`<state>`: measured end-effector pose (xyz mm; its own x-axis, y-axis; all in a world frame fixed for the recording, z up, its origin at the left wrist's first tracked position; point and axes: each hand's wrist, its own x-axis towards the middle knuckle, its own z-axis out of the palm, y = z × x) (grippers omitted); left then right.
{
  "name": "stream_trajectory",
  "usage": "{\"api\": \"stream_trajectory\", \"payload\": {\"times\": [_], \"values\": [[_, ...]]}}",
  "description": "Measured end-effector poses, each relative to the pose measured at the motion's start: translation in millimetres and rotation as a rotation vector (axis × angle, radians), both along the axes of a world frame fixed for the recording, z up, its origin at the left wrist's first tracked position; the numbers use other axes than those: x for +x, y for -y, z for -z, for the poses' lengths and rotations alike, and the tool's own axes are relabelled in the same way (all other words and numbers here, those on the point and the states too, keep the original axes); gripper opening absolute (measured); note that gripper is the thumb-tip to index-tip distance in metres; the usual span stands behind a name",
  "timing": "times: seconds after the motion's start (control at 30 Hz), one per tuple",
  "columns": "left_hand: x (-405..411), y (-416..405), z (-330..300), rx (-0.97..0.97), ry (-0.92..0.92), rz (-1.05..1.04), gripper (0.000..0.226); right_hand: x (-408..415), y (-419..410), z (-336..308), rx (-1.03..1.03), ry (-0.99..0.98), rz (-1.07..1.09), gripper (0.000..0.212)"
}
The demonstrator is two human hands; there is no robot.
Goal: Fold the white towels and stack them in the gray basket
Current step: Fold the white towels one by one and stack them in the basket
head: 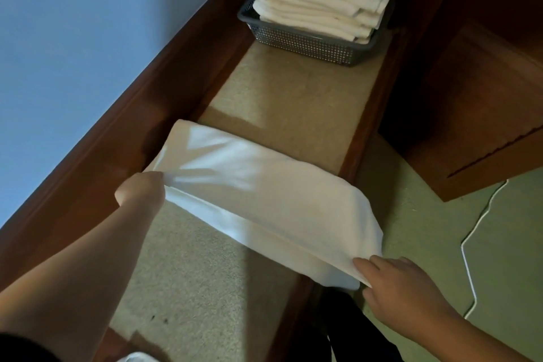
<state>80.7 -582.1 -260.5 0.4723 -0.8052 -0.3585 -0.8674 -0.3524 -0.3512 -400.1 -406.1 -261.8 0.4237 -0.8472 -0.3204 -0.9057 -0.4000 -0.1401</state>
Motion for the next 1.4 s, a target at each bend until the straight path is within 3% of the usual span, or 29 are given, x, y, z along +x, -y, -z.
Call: {"api": "stream_trajectory", "payload": {"times": [0.13, 0.23, 0.33, 0.43, 0.53, 0.67, 0.83, 0.97, 1.03, 1.17, 1.27, 1.4], "values": [[7.9, 2.6, 2.1, -0.016, 0.048, -0.007, 0.041, -8.6, -9.9, 3.0, 0.071, -0.019, -0.021, 0.05], [11.7, -3.8, 7.2, 0.031, -0.051, -0.034, 0.045, -2.2, -14.5, 1.4, 0.087, 0.023, 0.011, 0.05], [10.8, -8.6, 18.5, 0.037, -0.224, -0.161, 0.059, 4.7, -18.5, 3.4, 0.243, -0.002, -0.014, 0.062], [-31.8, -29.7, 16.5, -0.171, -0.467, -0.403, 0.064, 1.6, -8.0, 2.9, 0.431, -0.014, 0.055, 0.057], [-79.8, -56.0, 34.7, -0.348, -0.733, -0.657, 0.059, -8.4, 14.5, 1.7, 0.455, 0.038, 0.173, 0.051], [-146.9, -93.8, 56.1, -0.453, -0.927, -0.774, 0.057, -18.1, 48.9, 6.4, 0.431, 0.083, 0.329, 0.044], [-203.9, -105.1, 71.0, -0.335, -0.862, -0.913, 0.082, -24.9, 98.9, 10.6, 0.43, 0.194, 0.467, 0.051], [-248.8, -109.7, 64.9, -0.144, -0.718, -0.812, 0.08, -28.3, 144.8, 24.0, 0.46, 0.271, 0.515, 0.055], [-273.7, -117.1, 62.6, -0.165, -0.738, -0.882, 0.068, -33.7, 170.3, 35.9, 0.516, 0.258, 0.494, 0.056], [-305.8, -138.6, 55.7, -0.487, -0.794, -1.123, 0.036, -41.3, 194.0, 55.9, 0.691, 0.241, 0.398, 0.054], [-334.4, -151.3, 46.7, -0.524, -0.799, -1.125, 0.034, -48.2, 200.2, 64.7, 0.813, 0.273, 0.33, 0.055], [-372.7, -170.5, 50.9, -0.495, -0.872, -1.133, 0.036, -51.8, 202.8, 68.9, 0.823, 0.312, 0.306, 0.04]]}}
